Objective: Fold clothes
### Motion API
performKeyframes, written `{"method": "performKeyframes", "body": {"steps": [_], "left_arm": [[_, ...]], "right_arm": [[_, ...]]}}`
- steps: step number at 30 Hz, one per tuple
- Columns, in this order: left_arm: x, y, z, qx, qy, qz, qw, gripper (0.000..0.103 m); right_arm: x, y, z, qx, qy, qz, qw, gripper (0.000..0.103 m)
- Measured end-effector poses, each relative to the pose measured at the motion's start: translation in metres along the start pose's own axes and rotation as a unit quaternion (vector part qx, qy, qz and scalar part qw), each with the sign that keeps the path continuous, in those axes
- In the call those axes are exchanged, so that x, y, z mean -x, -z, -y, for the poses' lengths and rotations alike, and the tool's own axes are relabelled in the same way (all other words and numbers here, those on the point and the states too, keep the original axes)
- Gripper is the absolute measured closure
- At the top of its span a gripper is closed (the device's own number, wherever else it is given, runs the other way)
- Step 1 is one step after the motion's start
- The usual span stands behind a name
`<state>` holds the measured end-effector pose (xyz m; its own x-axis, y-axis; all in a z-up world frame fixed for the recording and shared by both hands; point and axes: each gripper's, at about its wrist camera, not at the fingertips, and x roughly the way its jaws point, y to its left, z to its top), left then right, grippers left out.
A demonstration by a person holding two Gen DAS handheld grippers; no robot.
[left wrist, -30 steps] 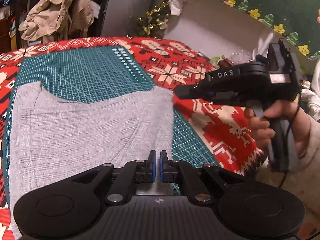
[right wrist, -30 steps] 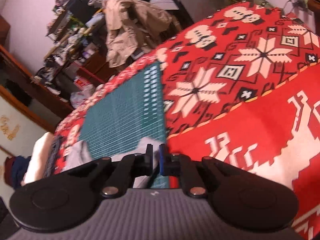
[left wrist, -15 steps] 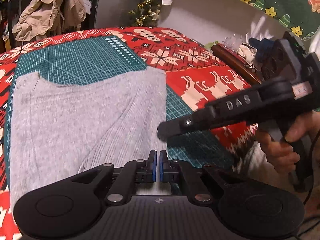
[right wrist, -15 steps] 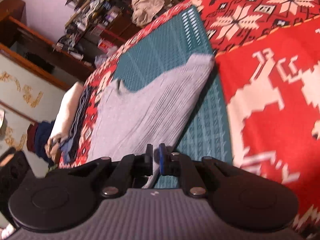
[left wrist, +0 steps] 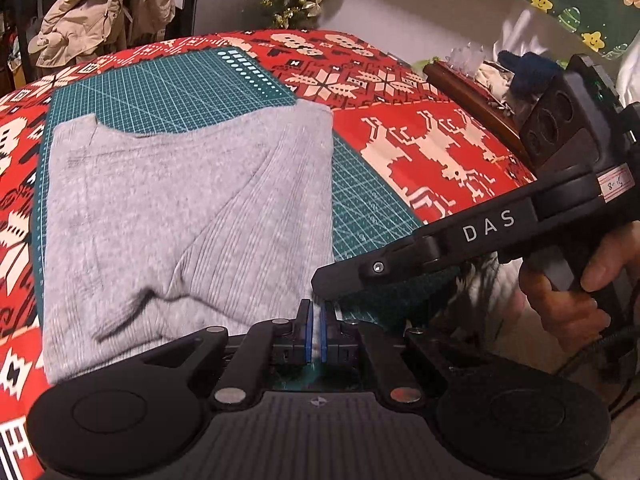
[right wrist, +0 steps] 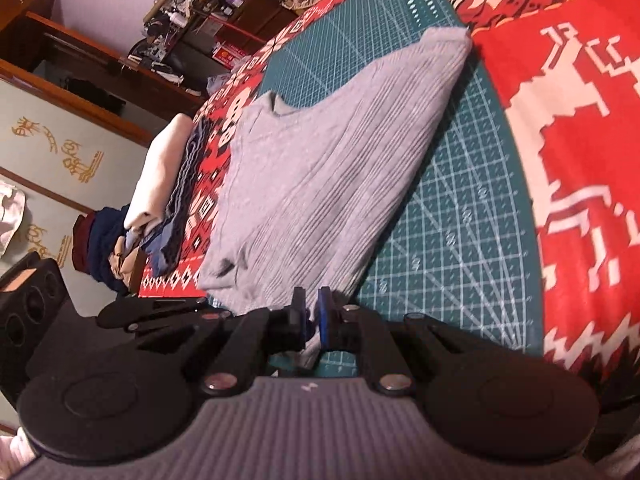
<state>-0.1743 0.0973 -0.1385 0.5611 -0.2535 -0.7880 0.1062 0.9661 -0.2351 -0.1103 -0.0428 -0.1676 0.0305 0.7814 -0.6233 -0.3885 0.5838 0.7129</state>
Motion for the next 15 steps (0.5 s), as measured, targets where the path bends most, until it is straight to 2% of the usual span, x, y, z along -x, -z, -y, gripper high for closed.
{"method": "performKeyframes", "body": {"steps": [4,8,11,15], "left_arm": [[0.004,0.004,0.0,0.013,0.001,-0.006,0.9999,0.1],[0.01,0.005,0.001,0.021,0.004,0.006,0.9998,0.1],[0.008,0.005,0.007,0.006,0.008,0.007,0.9999,0.1],[0.001,0.005,0.015,-0.023,-0.007,-0.008,0.9997,0.099]], "right_arm": [[-0.001,0.004,0.0,-0.006,-0.008,-0.01,1.0,0.095],[0.002,0.002,0.001,-0.015,-0.013,-0.007,1.0,0.095],[0.008,-0.003,0.007,-0.022,-0.011,0.002,1.0,0.094],[0.004,-0.002,0.01,-0.028,-0.014,-0.001,1.0,0.094]]}}
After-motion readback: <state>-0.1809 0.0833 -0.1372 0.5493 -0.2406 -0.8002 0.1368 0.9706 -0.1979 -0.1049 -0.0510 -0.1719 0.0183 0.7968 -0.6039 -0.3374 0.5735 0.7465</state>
